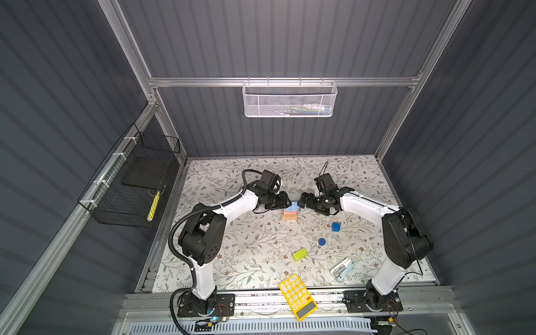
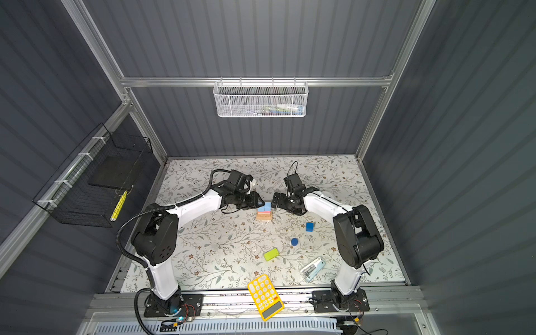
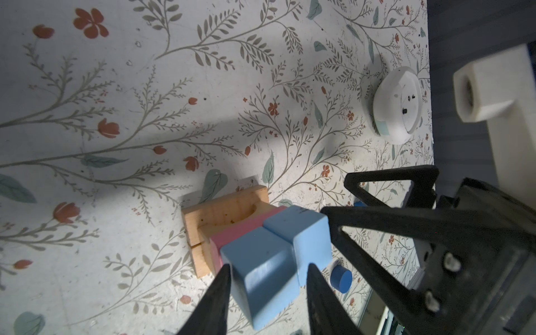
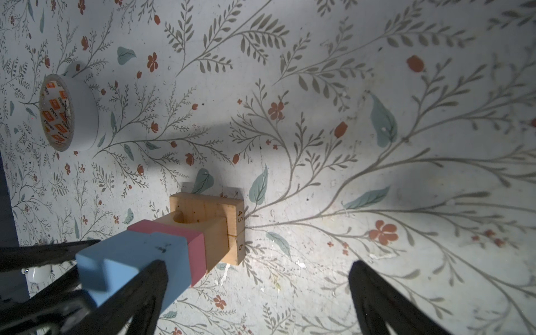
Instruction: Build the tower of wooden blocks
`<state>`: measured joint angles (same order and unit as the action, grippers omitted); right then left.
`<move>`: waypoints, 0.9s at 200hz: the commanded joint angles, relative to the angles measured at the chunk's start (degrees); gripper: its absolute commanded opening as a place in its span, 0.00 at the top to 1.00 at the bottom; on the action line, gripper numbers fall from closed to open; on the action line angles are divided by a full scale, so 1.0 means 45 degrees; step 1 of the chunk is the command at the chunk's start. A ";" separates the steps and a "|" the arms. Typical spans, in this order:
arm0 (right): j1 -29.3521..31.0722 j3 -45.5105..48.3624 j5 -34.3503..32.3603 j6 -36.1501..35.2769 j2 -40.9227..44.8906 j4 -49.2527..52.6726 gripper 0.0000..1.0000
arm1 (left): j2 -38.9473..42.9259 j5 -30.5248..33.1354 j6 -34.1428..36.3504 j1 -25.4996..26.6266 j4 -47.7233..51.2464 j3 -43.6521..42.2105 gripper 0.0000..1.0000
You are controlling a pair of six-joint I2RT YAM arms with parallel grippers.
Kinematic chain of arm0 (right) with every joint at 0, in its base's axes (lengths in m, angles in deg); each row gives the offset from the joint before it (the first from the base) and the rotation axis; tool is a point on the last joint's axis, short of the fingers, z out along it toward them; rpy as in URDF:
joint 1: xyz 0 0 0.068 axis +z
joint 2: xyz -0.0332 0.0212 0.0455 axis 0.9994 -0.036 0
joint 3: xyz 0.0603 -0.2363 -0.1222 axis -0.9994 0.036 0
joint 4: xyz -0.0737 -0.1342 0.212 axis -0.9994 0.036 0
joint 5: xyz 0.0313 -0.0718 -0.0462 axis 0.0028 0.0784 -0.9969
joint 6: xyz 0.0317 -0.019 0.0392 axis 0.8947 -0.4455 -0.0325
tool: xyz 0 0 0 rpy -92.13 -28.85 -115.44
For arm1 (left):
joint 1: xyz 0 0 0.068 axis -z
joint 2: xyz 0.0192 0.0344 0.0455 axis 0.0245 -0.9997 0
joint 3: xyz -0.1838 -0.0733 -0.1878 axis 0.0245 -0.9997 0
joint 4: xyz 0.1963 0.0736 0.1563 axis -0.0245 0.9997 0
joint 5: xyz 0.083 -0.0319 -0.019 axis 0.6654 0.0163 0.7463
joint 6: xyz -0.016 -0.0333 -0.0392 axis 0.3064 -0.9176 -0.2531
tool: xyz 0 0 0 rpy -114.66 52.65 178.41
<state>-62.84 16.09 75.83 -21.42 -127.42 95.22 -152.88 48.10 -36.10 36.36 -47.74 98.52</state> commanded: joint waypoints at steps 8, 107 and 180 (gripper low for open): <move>-0.0036 -0.0201 0.0124 0.0102 -0.0137 0.0019 0.01 | -0.0062 0.0059 0.0049 0.0102 0.0420 0.0430 0.58; -0.0037 -0.0172 0.0195 0.0113 -0.0095 0.0013 0.01 | -0.0136 0.0049 0.0029 0.0102 0.0451 0.0548 0.59; -0.0041 -0.0091 0.0193 0.0133 -0.0076 -0.0022 0.01 | -0.0149 0.0044 0.0009 0.0102 0.0478 0.0531 0.59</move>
<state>-62.84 16.11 76.12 -21.18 -127.42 95.20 -152.88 48.34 -36.13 36.36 -46.91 99.33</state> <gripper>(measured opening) 0.992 0.408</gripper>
